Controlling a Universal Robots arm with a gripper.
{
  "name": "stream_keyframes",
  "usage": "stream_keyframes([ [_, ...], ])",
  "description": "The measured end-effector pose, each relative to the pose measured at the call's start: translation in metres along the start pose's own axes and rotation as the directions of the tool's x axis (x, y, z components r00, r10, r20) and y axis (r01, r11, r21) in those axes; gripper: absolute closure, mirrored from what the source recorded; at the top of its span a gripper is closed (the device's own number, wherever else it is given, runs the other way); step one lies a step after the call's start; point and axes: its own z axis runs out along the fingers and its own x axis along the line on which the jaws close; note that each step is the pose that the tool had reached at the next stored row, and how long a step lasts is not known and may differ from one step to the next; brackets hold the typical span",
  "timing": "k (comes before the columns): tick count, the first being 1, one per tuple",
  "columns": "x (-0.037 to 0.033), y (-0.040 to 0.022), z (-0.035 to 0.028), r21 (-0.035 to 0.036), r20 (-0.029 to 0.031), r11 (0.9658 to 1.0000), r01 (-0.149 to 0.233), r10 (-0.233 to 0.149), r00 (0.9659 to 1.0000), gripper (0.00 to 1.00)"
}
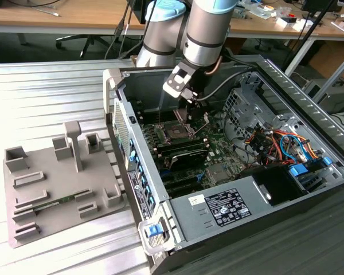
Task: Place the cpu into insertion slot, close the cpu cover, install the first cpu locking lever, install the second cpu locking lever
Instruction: 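Place the cpu into insertion slot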
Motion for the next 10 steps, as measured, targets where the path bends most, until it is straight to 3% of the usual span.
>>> stream_keyframes([
  [10, 0.0, -0.0005, 0.0014, 0.0, 0.0, 1.0, 0.0, 0.0, 1.0, 0.45],
])
